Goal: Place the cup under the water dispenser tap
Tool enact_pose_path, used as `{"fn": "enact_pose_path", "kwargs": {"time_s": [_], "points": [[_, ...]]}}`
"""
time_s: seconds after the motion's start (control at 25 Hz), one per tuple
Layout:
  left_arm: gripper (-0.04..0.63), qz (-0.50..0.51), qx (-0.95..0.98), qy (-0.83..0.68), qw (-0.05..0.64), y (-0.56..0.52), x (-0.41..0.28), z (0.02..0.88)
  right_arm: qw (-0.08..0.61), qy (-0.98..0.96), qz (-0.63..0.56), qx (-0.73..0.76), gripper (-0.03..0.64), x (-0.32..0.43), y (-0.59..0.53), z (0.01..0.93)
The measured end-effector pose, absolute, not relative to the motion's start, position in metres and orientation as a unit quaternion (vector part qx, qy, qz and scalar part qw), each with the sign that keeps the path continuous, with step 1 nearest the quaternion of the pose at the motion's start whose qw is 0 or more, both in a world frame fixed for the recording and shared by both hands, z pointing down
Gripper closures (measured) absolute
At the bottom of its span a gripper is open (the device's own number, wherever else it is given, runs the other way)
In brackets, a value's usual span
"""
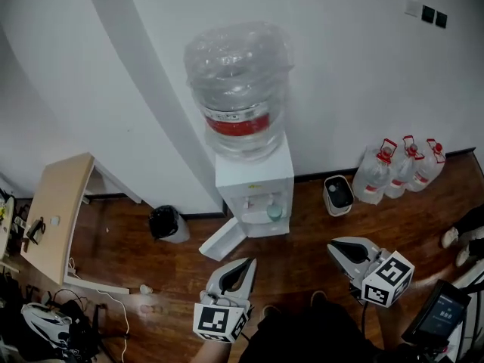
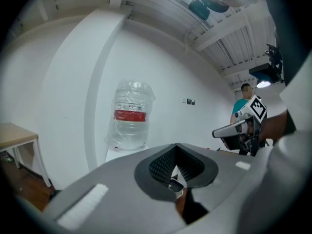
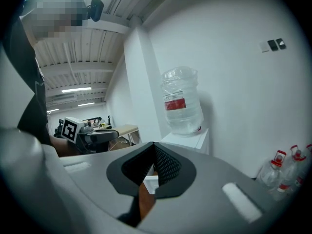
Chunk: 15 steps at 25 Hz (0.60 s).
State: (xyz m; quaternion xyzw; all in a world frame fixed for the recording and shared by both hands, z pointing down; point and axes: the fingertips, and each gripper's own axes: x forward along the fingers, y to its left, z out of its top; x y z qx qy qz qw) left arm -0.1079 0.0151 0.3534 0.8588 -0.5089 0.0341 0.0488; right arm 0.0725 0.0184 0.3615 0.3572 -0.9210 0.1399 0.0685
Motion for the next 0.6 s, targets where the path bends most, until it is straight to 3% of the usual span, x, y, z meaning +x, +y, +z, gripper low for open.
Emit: {"fn": "enact_pose_path", "kwargs": {"time_s": [0.6], "points": [[0.413,0.027,0.852,-0.523,0.031,0.036,-0.075,0.311,0.062,-0.94,0.109,0.318,0.617,0.095,0.018,0.339]]}}
